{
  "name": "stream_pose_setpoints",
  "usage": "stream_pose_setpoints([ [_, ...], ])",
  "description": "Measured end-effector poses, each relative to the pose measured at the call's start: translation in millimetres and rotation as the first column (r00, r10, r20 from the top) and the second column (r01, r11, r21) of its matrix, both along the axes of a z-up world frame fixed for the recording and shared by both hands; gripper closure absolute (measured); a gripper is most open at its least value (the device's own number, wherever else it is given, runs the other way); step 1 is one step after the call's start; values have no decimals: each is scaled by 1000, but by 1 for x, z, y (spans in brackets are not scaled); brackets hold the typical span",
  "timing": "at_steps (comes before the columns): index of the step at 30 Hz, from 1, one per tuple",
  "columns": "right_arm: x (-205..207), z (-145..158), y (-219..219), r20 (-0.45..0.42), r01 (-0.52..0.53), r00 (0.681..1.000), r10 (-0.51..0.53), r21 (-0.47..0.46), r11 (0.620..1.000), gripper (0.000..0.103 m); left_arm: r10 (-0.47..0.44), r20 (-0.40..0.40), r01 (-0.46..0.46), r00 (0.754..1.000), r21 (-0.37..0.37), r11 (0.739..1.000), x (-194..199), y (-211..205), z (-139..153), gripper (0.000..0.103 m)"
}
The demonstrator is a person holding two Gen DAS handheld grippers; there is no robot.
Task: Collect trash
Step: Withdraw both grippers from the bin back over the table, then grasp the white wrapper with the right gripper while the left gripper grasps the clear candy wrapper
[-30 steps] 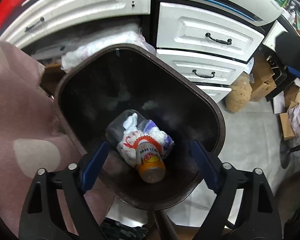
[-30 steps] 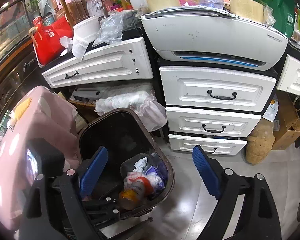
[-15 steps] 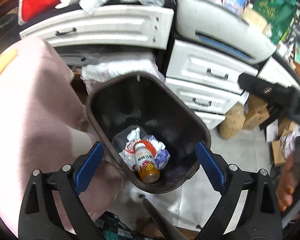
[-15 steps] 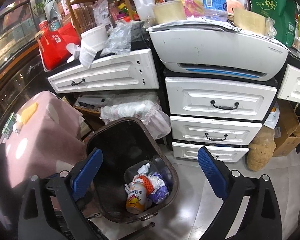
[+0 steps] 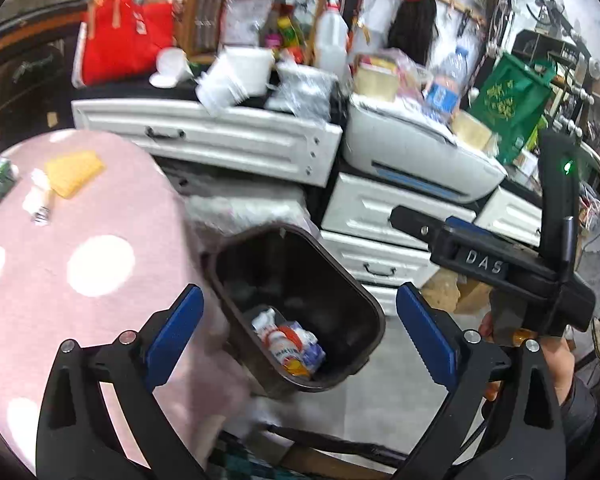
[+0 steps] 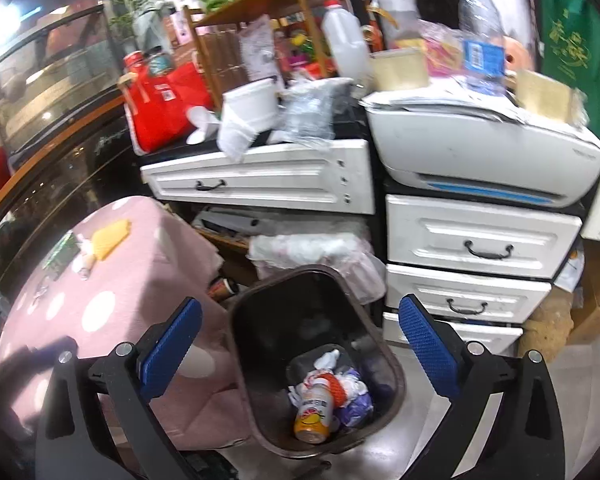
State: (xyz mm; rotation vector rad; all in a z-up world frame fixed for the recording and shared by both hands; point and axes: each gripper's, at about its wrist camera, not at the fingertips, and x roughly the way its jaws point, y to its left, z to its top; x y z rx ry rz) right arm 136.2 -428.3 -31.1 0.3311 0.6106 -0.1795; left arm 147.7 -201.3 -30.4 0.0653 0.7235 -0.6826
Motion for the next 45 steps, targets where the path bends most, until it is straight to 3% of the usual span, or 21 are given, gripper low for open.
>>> stream_pose_setpoints([
  [6,14,16,33,24,-98,995,99,-26,995,6,132,102,-136,986,34,990,7,51,15,6],
  [9,26,20,56,19,-177,984,177,-28,984,6,185,110,-192,977,59,980,14,79,15,6],
  [21,64,16,160,-62,-452,892,448,-77,889,6,432,111,-445,895,159,881,45,209,-11,6],
  [28,92,15,200,-100,-532,845,525,-72,844,6,559,62,-562,827,125,818,74,277,-13,6],
  [33,117,13,223,-125,-578,813,569,-54,814,6,607,61,-609,793,133,782,104,300,-10,6],
  [39,147,12,263,-161,-662,746,646,-68,747,6,671,-1,-663,742,149,734,155,328,-17,6],
  [45,179,12,290,-168,-688,723,670,-88,720,7,710,-68,-693,701,170,701,210,353,-28,6],
])
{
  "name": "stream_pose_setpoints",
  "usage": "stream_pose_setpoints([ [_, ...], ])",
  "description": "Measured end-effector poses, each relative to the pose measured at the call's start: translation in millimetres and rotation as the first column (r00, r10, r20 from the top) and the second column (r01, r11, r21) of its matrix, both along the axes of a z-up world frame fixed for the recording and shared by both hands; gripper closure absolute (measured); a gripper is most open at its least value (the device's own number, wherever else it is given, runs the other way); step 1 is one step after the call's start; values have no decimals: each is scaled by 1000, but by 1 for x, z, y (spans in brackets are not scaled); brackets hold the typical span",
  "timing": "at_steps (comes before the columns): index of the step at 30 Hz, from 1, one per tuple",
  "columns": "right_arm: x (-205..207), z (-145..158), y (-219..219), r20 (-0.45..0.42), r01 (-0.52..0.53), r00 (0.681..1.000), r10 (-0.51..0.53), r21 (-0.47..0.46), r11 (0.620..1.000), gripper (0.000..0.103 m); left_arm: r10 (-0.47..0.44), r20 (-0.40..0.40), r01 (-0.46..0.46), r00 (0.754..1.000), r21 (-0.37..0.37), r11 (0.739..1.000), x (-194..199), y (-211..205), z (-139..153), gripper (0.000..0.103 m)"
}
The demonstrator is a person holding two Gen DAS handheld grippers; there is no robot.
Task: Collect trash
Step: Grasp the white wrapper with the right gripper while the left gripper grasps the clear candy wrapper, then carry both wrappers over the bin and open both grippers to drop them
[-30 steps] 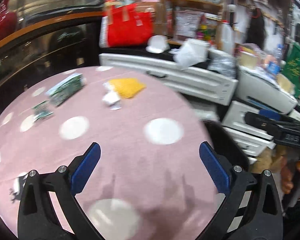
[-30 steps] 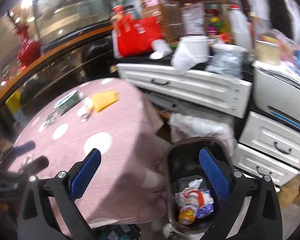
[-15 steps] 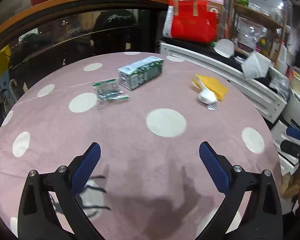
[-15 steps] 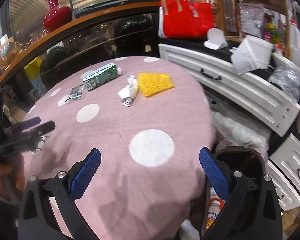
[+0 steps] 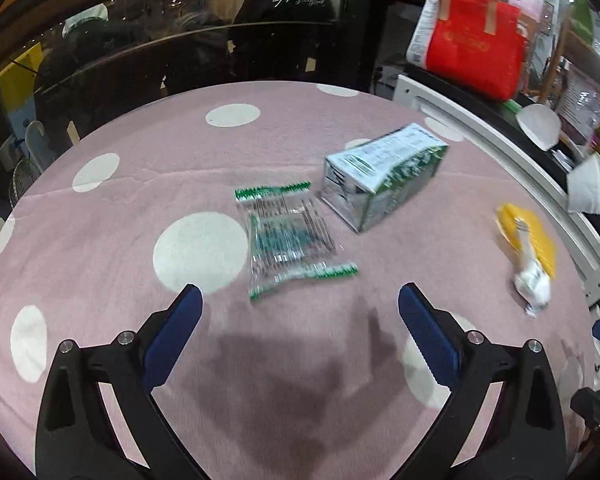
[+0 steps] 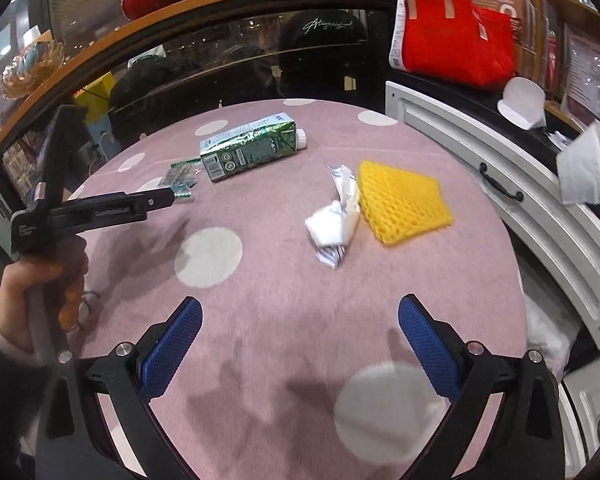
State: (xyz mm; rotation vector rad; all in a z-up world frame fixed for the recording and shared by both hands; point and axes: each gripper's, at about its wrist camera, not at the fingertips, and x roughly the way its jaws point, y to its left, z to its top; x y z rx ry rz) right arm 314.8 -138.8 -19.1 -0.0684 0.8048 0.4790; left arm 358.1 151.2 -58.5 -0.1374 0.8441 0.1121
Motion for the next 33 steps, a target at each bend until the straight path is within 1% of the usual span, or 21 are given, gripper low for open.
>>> stream_pose_setpoints([
  [3,24,-4,6,-39,8,999,-7,14,1000,14,23,-22,-23,999,20,1000,22,4,-3,7],
  [5,40,-10,9,-73,27,997,-25,28,999,22,49,-39,-47,998,43,998,33,7,-6,11],
  [6,47,-12,10,-88,33,996,-31,30,999,23,53,-48,-51,997,44,998,37,8,-8,12],
  [7,54,-15,12,-100,36,994,-33,24,999,25,54,-55,-52,997,44,998,41,9,-10,13],
  [8,59,-17,15,-105,35,994,-34,14,999,30,55,-58,-52,997,47,998,44,9,-11,16],
  [9,65,-21,19,-107,39,993,-41,-14,999,33,56,-62,-53,997,57,997,46,9,-12,22],
  [10,68,-24,20,-107,46,993,-49,-29,999,39,55,-67,-51,996,69,996,49,8,-13,26],
  [11,72,-27,21,-111,54,992,-58,-39,998,44,54,-69,-49,996,73,996,50,8,-14,35],
  [12,75,-28,22,-110,61,992,-66,-43,997,46,54,-70,-49,996,69,996,51,8,-14,42],
  [13,76,-28,24,-101,62,993,-67,-51,997,53,56,-64,-52,996,66,996,51,9,-14,45],
  [14,76,-27,26,-98,60,993,-66,-59,996,61,58,-61,-54,996,68,996,50,9,-14,51],
  [15,76,-27,27,-96,60,993,-66,-62,996,66,58,-58,-54,997,65,996,49,10,-13,60],
  [16,75,-27,27,-100,57,993,-63,-59,997,67,63,-53,-59,997,64,996,48,11,-12,66],
  [17,75,-27,26,-100,56,993,-62,-55,997,68,66,-52,-63,996,57,996,46,12,-12,75],
  [18,73,-26,25,-100,54,993,-59,-47,997,68,68,-50,-66,996,42,997,44,14,-11,80],
  [20,70,-24,21,-99,54,993,-56,-29,998,68,68,-45,-68,997,-6,998,40,18,-10,82],
  [23,61,-20,13,-100,53,994,-52,7,999,68,72,-24,-73,997,-28,997,24,21,-7,85],
  [25,57,-18,10,-100,50,994,-47,25,998,68,60,1,-59,998,-52,997,9,20,-2,87],
  [29,37,-11,5,-80,34,996,-31,39,999,68,47,46,-45,998,-58,997,-19,13,9,87],
  [33,14,-4,-1,-45,24,999,-23,42,999,68,15,90,-9,996,-65,998,-54,1,19,87],
])
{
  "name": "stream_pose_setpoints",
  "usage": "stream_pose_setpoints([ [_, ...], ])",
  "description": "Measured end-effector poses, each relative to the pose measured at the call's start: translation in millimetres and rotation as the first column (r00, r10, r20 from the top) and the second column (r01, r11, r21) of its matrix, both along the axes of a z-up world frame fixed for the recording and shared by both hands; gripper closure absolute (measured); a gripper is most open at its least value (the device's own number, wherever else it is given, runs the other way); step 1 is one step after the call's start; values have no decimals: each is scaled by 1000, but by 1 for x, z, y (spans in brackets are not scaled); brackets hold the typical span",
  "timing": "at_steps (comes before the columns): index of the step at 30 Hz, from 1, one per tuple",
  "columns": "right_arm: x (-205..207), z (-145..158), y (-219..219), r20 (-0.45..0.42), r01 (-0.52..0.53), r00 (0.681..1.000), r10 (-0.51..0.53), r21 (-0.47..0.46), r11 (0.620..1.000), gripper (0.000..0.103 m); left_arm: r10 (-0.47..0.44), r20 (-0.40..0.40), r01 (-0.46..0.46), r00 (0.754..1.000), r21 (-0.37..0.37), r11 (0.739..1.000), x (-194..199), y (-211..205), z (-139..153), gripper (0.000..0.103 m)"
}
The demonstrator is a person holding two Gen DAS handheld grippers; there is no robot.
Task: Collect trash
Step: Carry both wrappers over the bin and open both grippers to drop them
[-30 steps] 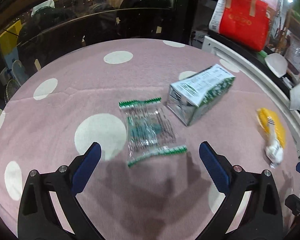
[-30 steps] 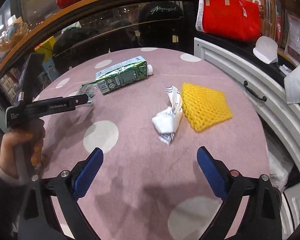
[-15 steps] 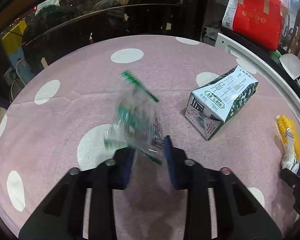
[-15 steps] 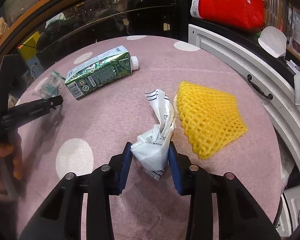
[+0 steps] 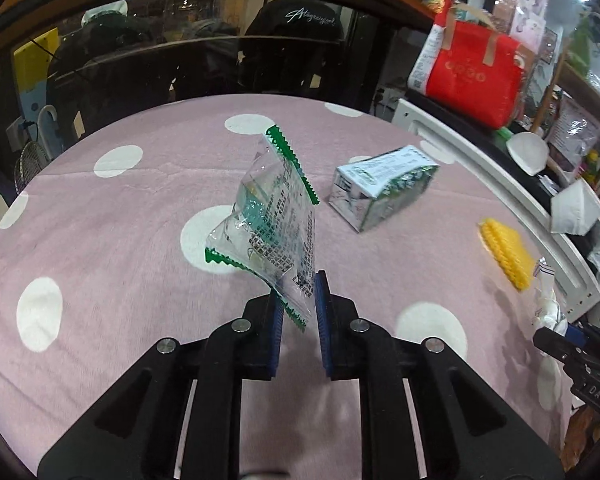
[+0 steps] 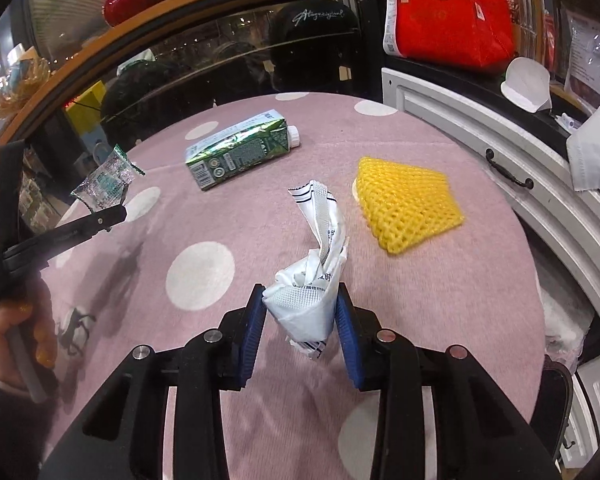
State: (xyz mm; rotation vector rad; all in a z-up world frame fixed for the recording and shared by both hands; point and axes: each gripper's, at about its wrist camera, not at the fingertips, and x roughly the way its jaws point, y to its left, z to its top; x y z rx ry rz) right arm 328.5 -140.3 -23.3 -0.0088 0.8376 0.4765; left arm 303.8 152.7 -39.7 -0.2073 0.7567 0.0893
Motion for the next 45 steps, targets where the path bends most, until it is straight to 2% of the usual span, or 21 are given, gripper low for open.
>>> stream_pose_setpoints([
  [10,-59,12,-32,74,16,997,-17,13,1000,68,-75,72,74,995,8,997,-67,-42,12,87],
  [21,-102,14,-80,89,94,991,-98,52,994,68,-204,98,202,974,25,979,-109,-113,15,87],
  [26,-121,11,-105,105,147,983,-149,34,989,68,-243,104,244,964,6,970,-119,-138,15,87],
  [34,-142,1,-155,76,252,964,-255,52,966,68,-312,109,313,944,5,950,-133,-178,16,87],
  [45,-150,-21,-207,21,389,921,-390,34,921,68,-428,107,430,897,3,903,-142,-235,15,87],
])
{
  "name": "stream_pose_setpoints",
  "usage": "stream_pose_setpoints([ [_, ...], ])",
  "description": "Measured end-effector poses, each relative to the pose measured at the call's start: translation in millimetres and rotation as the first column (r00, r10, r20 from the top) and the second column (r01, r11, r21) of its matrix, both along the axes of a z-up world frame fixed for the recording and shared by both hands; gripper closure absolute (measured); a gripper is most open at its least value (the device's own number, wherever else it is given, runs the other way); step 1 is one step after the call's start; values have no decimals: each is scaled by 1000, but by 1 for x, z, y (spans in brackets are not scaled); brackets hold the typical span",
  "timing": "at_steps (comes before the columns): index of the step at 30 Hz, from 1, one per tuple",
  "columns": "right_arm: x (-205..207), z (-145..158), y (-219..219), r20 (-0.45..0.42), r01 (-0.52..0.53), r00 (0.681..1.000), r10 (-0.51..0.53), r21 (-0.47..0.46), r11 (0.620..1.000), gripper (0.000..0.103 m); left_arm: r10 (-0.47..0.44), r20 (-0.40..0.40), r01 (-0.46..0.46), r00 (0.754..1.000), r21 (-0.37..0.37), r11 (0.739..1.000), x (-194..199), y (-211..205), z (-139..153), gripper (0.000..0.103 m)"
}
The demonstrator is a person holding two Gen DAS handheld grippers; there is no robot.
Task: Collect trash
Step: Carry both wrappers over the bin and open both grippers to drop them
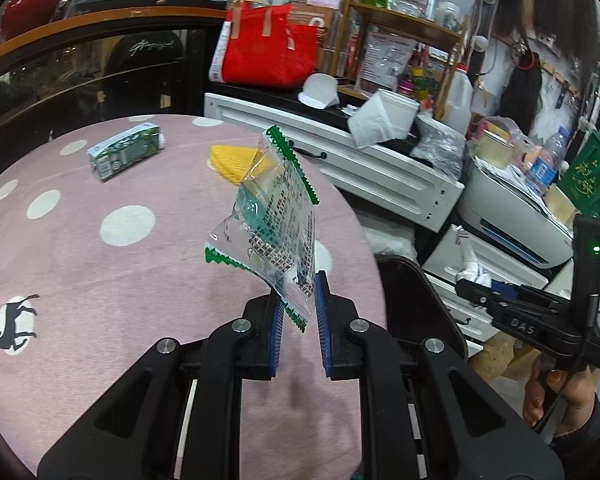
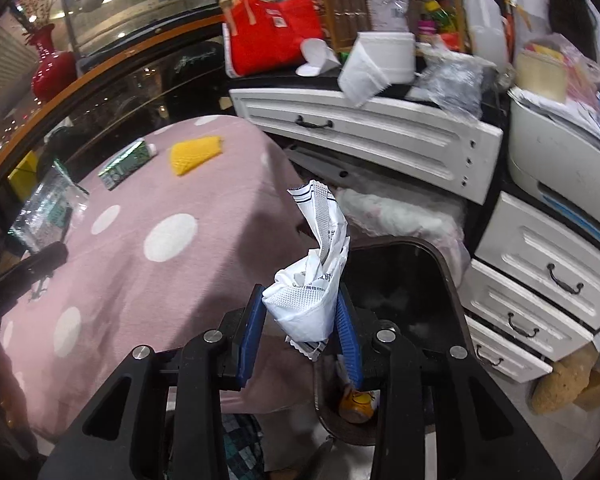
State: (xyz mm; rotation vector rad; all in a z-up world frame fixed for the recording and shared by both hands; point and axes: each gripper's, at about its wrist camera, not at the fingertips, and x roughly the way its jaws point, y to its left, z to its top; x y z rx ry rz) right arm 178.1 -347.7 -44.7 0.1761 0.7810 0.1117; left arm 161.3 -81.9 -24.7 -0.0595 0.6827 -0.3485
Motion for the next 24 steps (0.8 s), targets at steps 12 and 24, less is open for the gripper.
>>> stream_pose_setpoints([
  [12,14,-59,-45,-174,117,979,-109,37,992,68,-124,-11,125,992,41,991,3,-54,-5,87],
  [24,15,-108,-70,-299,215,937,-182,80,973,28,-221,-34,223,975,86,971,8,-100,-18,87],
])
